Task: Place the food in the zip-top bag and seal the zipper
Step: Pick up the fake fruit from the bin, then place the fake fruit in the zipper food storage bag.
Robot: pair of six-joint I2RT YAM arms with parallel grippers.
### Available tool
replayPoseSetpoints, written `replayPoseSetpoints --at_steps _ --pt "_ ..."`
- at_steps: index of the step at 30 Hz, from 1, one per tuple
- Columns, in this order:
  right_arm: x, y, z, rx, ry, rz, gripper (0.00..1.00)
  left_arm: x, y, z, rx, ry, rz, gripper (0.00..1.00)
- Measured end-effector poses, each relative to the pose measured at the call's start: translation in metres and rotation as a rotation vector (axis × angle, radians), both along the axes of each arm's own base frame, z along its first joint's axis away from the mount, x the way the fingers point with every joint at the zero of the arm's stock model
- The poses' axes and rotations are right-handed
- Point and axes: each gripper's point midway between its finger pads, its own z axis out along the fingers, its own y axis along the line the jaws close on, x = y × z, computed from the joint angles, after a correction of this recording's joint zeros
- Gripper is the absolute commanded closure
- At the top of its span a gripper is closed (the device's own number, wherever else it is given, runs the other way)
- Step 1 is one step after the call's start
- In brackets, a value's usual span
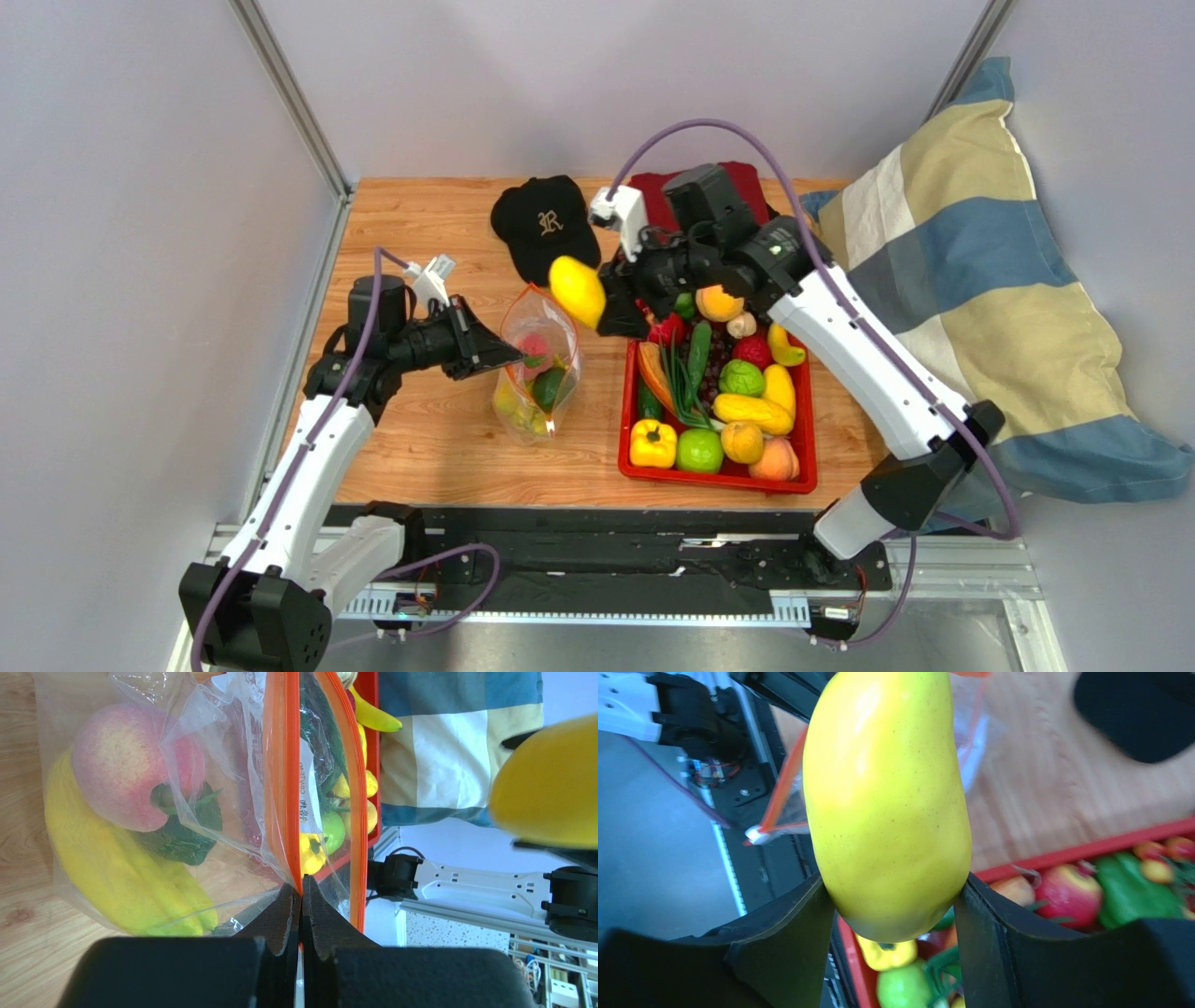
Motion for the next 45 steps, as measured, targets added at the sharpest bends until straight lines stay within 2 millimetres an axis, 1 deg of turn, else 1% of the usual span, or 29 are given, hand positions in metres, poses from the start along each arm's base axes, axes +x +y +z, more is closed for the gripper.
replayPoseSetpoints --at_steps 1,3,6,8,10,11,12,13,15,17,19,23,26,29,32,35,36,37,38,40,42,45 --pt "-0.006 0.012 -0.005 0.002 0.027 0.023 0.64 0.000 0.000 0.000 0.000 0.000 0.000 1.00" --pt "-0.016 0.030 -0.016 -0.005 0.079 0.053 0.63 0.000 0.000 0.000 0.000 0.000 0.000 1.00" --pt "-0.028 0.052 -0.036 -0.021 0.177 0.077 0.59 0.000 0.000 0.000 0.000 0.000 0.000 1.00" --pt "-0.035 0.064 -0.046 -0.024 0.240 0.077 0.47 0.000 0.000 0.000 0.000 0.000 0.001 1.00" --pt "-0.039 0.072 -0.052 -0.022 0.288 0.072 0.38 0.000 0.000 0.000 0.001 -0.002 0.003 1.00" --pt "-0.040 0.075 -0.054 -0.019 0.312 0.064 0.34 0.000 0.000 0.001 0.001 -0.005 0.004 1.00" --pt "-0.040 0.078 -0.056 -0.018 0.331 0.055 0.28 0.000 0.001 0.001 0.001 -0.007 0.004 1.00" --pt "-0.040 0.079 -0.058 -0.016 0.348 0.049 0.19 0.000 0.001 0.002 0.002 -0.010 0.006 1.00" --pt "-0.041 0.082 -0.060 -0.013 0.378 0.041 0.15 -0.001 0.001 0.003 0.001 -0.016 0.007 1.00" --pt "-0.042 0.083 -0.059 -0.007 0.396 0.034 0.05 -0.001 0.001 0.004 0.002 -0.021 0.008 1.00" --pt "-0.042 0.084 -0.057 0.004 0.408 0.033 0.00 -0.002 0.001 0.005 0.001 -0.022 0.008 1.00" --pt "-0.042 0.084 -0.055 0.012 0.416 0.037 0.00 -0.002 0.001 0.004 0.002 -0.018 0.008 1.00" --pt "-0.036 0.081 -0.051 0.026 0.416 0.027 0.00 -0.003 0.001 0.004 0.003 -0.015 0.008 1.00" --pt "-0.014 0.068 -0.044 0.057 0.412 -0.018 0.00 -0.003 0.002 0.003 0.003 -0.014 0.010 1.00" --pt "0.017 0.043 -0.038 0.089 0.405 -0.103 0.02 -0.003 0.002 0.003 0.004 -0.011 0.012 1.00" --pt "0.041 0.020 -0.035 0.100 0.376 -0.171 0.06 -0.003 0.002 0.003 0.003 -0.009 0.012 1.00" --pt "0.047 0.013 -0.036 0.093 0.354 -0.187 0.08 -0.003 0.002 0.003 0.003 -0.009 0.012 1.00" --pt "0.051 0.006 -0.038 0.077 0.330 -0.201 0.11 -0.003 0.002 0.003 0.003 -0.009 0.012 1.00" --pt "0.052 -0.001 -0.041 0.056 0.309 -0.212 0.12 -0.003 0.002 0.003 0.003 -0.009 0.012 1.00" --pt "0.052 -0.015 -0.050 0.011 0.283 -0.234 0.14 -0.003 0.002 0.003 0.003 -0.009 0.012 1.00" --pt "0.048 -0.033 -0.067 -0.052 0.270 -0.265 0.16 -0.003 0.002 0.003 0.002 -0.009 0.012 1.00" --pt "0.036 -0.072 -0.107 -0.167 0.299 -0.331 0.19 -0.002 0.001 0.003 0.002 -0.008 0.010 1.00"
